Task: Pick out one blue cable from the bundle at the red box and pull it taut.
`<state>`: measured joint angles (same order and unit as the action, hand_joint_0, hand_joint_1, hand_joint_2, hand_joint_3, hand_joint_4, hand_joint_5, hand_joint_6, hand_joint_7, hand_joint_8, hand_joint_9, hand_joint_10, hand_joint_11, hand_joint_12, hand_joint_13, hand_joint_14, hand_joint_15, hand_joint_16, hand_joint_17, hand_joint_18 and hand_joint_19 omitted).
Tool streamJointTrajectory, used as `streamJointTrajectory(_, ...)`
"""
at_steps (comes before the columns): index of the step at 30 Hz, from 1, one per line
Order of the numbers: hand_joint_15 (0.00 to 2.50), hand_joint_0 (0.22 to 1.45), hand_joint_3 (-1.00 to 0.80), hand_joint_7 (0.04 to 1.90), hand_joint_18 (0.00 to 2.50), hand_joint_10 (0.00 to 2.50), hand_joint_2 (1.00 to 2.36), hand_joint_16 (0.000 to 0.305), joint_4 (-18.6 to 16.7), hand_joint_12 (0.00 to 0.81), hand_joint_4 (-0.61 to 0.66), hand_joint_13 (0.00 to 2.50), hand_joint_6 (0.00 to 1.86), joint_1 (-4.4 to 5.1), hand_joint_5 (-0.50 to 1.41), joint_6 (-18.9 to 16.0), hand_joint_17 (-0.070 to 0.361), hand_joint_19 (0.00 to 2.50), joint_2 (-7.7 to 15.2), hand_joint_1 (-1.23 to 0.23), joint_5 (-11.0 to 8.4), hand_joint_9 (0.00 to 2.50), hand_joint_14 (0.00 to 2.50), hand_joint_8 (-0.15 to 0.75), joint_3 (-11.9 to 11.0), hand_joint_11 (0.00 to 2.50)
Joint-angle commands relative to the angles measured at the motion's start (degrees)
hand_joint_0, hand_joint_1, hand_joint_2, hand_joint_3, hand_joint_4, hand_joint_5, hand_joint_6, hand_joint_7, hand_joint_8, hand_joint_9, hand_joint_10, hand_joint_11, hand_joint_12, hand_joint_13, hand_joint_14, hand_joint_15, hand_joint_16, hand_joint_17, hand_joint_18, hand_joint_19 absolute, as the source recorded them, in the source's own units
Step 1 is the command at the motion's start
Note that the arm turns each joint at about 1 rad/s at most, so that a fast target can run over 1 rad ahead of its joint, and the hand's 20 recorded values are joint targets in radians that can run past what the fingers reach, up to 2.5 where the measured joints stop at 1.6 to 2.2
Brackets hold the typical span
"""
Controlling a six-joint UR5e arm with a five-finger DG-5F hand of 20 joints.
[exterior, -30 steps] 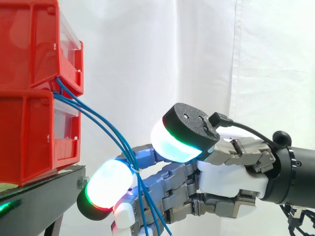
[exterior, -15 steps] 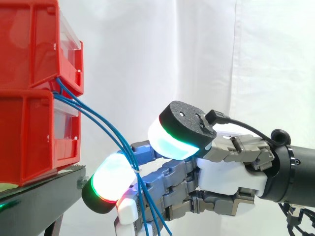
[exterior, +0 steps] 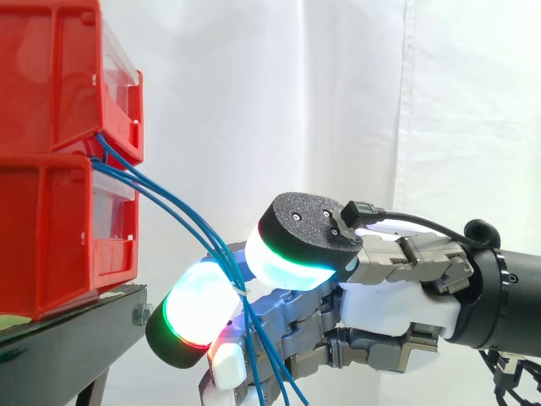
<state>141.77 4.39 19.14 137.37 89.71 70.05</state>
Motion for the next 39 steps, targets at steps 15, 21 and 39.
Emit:
streamJointTrajectory(15,0.47,0.61,-0.14,0.82,0.66,0.02,1.02,0.055,-0.4,0.41,0.16,0.89,0.91,-0.17,-0.17,-0.3,0.124,0.71,0.0,-0.64,0.2,0.94,0.02,0.341,0.0,0.47)
streamJointTrajectory(21,0.47,0.62,-0.03,0.81,0.73,0.02,1.01,0.06,-0.4,0.432,0.12,0.93,0.94,-0.26,-0.16,-0.6,0.136,0.69,0.0,-0.67,0.82,1.02,0.02,0.366,0.0,0.52)
streamJointTrajectory(39,0.49,0.64,0.08,0.92,0.81,0.02,1.01,0.063,1.3,0.444,0.02,1.0,0.94,-0.88,-0.13,-1.9,0.142,0.69,-0.1,-0.72,3.02,1.11,0.02,0.375,-1.3,0.57)
